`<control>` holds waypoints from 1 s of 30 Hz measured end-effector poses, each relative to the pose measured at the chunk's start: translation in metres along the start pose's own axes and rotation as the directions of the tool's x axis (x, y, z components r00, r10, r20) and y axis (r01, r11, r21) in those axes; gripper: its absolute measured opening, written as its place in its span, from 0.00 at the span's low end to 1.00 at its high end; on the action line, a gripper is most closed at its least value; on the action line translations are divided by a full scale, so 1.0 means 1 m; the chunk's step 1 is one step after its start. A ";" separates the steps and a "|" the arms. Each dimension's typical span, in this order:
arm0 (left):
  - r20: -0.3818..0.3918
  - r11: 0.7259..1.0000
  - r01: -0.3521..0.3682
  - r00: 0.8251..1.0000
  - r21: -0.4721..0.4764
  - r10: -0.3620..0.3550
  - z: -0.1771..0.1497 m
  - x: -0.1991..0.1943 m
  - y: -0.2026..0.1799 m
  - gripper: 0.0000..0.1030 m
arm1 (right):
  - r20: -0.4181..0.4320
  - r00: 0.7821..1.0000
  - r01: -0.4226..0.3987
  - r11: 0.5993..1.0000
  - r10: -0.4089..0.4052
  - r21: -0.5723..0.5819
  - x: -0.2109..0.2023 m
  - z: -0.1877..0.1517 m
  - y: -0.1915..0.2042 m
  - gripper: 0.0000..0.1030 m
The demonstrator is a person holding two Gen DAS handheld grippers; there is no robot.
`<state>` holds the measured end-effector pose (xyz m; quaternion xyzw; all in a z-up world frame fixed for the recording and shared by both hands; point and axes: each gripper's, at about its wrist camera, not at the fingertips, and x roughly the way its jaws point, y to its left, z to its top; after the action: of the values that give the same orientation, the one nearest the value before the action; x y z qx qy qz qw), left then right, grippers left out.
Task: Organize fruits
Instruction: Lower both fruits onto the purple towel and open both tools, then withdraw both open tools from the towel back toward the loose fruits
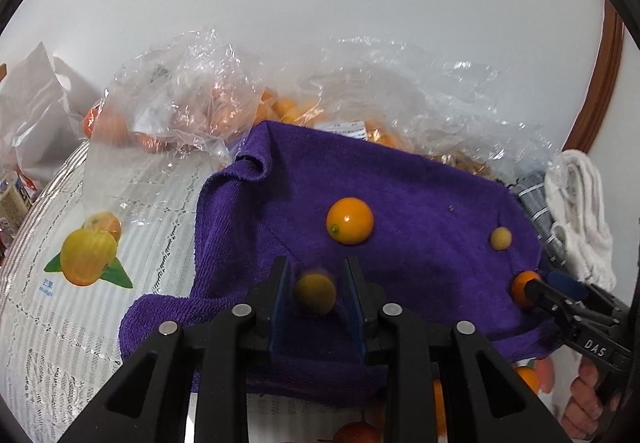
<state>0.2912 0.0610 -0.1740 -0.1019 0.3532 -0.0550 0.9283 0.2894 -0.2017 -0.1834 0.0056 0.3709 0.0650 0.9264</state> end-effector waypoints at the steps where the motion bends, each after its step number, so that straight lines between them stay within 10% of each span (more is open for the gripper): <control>1: 0.011 1.000 0.006 1.000 -0.002 -0.006 0.000 -0.002 0.001 0.36 | 0.001 1.000 -0.006 1.000 0.006 0.007 -0.001 0.000 -0.001 0.67; 14: 0.118 0.999 0.042 0.992 0.014 -0.043 0.003 -0.049 -0.002 0.45 | 0.055 0.998 0.010 1.000 -0.011 0.021 -0.030 0.009 0.010 0.67; 30: -0.027 0.999 -0.042 0.999 0.030 0.043 -0.066 -0.098 0.052 0.45 | 0.021 1.000 0.007 0.994 -0.005 -0.105 -0.084 -0.049 0.052 0.67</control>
<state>0.1753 0.1193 -0.1710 -0.0797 0.3672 -0.0421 0.9258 0.1894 -0.1623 -0.1584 -0.0437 0.3573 0.0815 0.9294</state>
